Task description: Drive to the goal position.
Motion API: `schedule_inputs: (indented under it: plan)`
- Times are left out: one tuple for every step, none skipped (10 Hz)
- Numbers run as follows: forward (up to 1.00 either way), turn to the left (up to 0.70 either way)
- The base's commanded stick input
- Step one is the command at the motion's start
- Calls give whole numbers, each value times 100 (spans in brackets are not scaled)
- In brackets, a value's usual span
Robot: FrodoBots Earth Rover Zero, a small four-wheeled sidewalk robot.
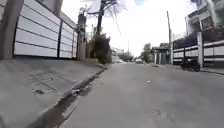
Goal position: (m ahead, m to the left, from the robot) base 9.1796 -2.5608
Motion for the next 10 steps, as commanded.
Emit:
schedule_inputs:
  plan:
    - [100,-3]
    - [100,-3]
    - [100,-3]
    - [100,-4]
    - [100,-26]
    - [100,-40]
    - [100,-40]
    - [100,-40]
    - [100,-40]
    - [100,-3]
